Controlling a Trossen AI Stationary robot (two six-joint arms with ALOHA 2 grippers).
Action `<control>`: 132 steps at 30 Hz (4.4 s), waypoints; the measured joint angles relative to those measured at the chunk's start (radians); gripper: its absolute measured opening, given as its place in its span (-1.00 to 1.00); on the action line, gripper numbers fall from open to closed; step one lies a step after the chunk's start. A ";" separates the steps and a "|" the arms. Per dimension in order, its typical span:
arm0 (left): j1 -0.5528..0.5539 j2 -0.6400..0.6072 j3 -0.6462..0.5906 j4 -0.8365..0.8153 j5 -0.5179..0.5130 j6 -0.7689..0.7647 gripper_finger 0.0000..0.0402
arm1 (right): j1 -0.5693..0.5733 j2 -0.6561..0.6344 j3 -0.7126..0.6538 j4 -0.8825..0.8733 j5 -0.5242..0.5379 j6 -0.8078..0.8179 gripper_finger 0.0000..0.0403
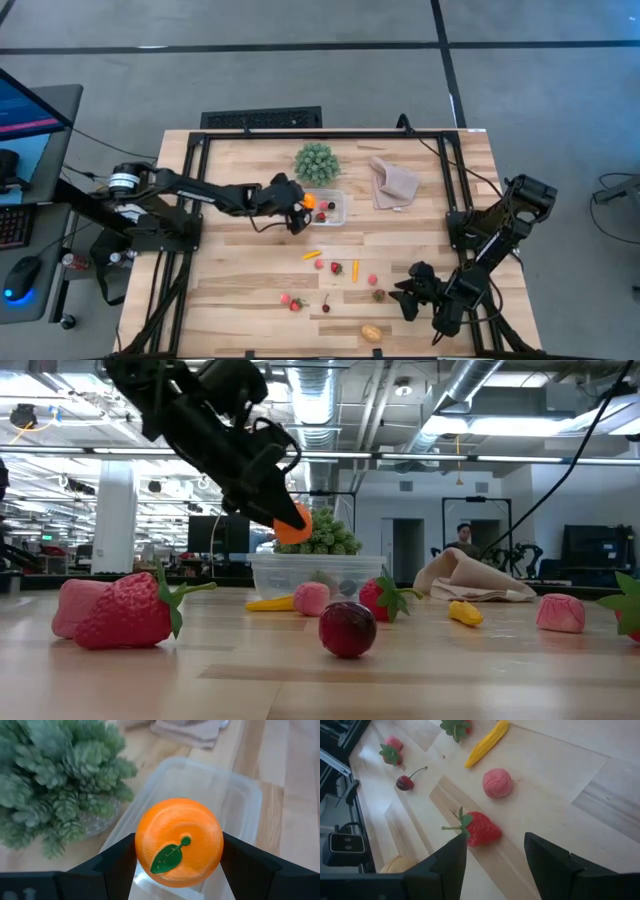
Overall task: Pick and placing Produce into tupperware
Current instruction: Put the orange into the transparent container, then put the red strawberry into the transparent container
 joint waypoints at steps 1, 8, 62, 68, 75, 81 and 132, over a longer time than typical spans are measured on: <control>0.009 0.014 0.018 -0.029 0.016 -0.004 0.23 | 0.000 0.000 0.000 0.000 0.000 0.000 -0.04; 0.044 0.071 0.117 -0.200 0.054 -0.005 0.23 | -0.015 0.000 0.000 -0.003 0.000 -0.001 -0.04; 0.030 -0.219 0.131 -0.275 0.193 0.058 0.37 | -0.043 0.018 0.000 0.131 -0.107 -0.448 -0.04; 0.024 -0.283 0.131 -0.379 0.143 0.052 0.37 | -0.106 0.018 0.000 0.133 -0.126 -0.560 -0.04; -0.006 -0.311 0.131 -0.448 0.138 0.021 0.37 | -0.164 0.018 0.000 0.131 -0.257 -0.691 -0.04; -0.029 -0.311 0.131 -0.469 0.111 0.018 0.37 | -0.170 0.018 0.000 0.138 -0.267 -0.767 -0.04; -0.030 -0.310 0.131 -0.513 0.098 -0.038 0.37 | -0.307 0.018 0.000 0.186 -0.434 -0.924 -0.34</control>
